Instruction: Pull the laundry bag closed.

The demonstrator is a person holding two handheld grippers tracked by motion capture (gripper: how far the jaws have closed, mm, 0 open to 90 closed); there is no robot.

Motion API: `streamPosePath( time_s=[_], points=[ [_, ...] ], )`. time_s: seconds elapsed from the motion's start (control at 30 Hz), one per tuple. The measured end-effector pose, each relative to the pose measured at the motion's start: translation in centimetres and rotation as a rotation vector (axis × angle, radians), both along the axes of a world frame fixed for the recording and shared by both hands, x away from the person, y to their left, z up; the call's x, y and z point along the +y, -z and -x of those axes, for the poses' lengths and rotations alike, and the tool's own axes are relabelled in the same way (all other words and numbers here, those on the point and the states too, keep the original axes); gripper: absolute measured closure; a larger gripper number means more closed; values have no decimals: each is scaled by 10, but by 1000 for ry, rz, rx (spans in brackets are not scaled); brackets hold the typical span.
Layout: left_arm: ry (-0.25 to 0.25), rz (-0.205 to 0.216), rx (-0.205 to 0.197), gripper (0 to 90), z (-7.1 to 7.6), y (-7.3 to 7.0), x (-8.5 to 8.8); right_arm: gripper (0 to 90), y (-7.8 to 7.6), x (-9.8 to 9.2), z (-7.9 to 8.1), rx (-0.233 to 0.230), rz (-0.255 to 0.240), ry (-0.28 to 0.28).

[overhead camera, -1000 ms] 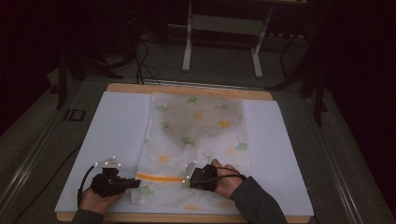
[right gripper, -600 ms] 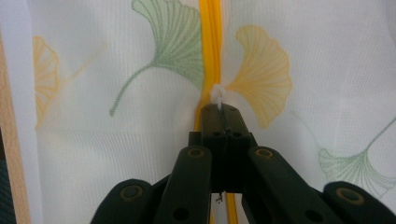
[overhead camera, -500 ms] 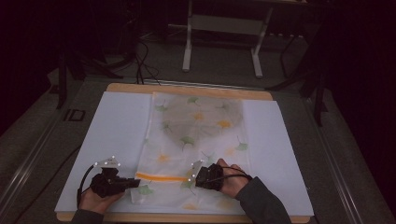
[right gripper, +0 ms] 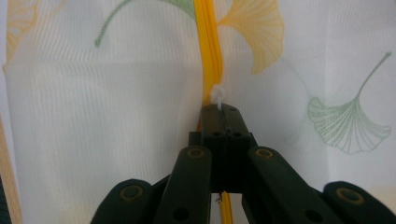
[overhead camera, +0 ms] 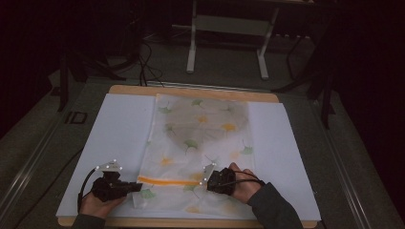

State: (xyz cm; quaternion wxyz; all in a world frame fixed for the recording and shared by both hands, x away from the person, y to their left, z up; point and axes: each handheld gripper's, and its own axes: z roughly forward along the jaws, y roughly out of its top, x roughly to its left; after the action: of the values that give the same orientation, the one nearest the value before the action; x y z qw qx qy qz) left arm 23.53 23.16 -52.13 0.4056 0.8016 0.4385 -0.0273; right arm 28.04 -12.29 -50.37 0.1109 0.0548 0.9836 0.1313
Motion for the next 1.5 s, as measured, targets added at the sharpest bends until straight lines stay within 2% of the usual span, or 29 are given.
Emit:
streamPosePath(
  time_s=[0.8,0.97,1.13,1.4,1.5],
  points=[
    [0,-2,-1,887,0,0,0,900,0,-19,2,7,10,27],
    [0,-2,0,887,0,0,0,900,-1,-23,2,6,-1,33],
    [1,-2,2,887,0,1,0,900,0,-26,2,6,15,40],
    [0,-5,2,887,0,1,0,900,-2,-34,1,11,5,56],
    [-2,-3,3,887,0,1,0,900,0,-36,2,10,15,59]
  ],
)
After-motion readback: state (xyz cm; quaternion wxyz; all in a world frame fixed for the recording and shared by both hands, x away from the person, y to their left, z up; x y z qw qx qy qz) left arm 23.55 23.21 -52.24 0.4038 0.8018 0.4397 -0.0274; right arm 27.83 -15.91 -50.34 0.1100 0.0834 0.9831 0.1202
